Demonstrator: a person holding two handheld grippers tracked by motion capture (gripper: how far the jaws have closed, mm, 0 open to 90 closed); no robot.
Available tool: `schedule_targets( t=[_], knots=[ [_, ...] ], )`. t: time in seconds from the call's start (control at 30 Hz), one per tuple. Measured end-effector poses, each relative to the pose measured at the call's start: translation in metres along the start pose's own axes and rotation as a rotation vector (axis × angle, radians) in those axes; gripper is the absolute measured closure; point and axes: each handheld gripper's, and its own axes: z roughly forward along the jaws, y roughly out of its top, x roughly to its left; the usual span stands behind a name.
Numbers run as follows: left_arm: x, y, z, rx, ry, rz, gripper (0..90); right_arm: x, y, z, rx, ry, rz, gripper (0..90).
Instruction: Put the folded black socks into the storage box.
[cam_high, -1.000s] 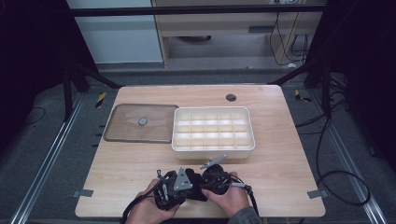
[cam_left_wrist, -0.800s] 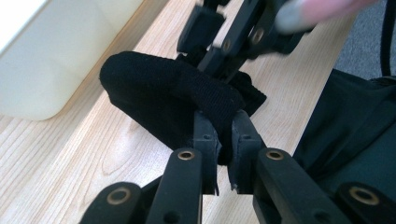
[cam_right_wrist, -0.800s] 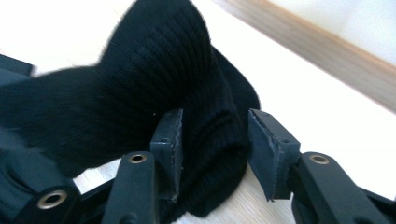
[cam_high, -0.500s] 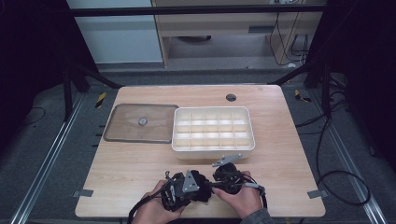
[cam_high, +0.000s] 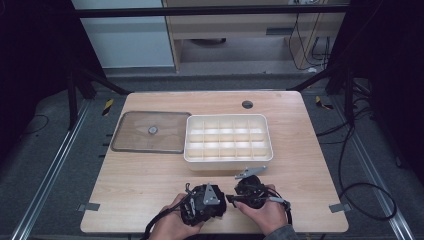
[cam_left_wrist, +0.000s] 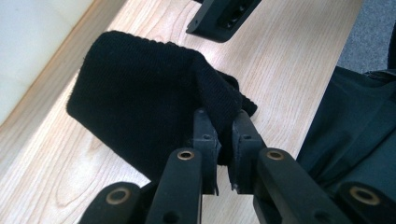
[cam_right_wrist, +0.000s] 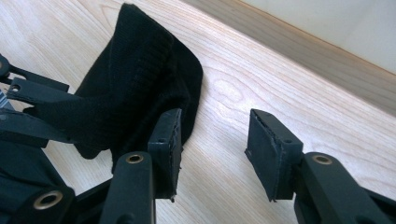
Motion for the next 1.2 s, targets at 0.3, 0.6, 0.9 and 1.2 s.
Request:
schedule_targets(
  t=[0.3,0.6,0.9,1.2],
  knots=[
    [0.0,0.003,0.007,0.006,-0.01,-0.004,83.1,-0.007,-0.005,-0.004,-0.002,-0.021,0.017,55.9],
    [-0.002,0.007,0.009,0.021,-0.004,0.002,82.9,-0.011,-0.009,-0.006,-0.009,-0.031,0.023,55.9],
    [-0.005,0.009,0.014,0.027,-0.01,0.007,82.9,-0.014,-0.01,-0.008,-0.009,-0.03,0.032,55.9],
    [-0.006,0.009,0.018,0.031,-0.034,0.002,82.8,-0.013,-0.01,-0.007,-0.008,-0.028,0.028,55.9]
  ],
)
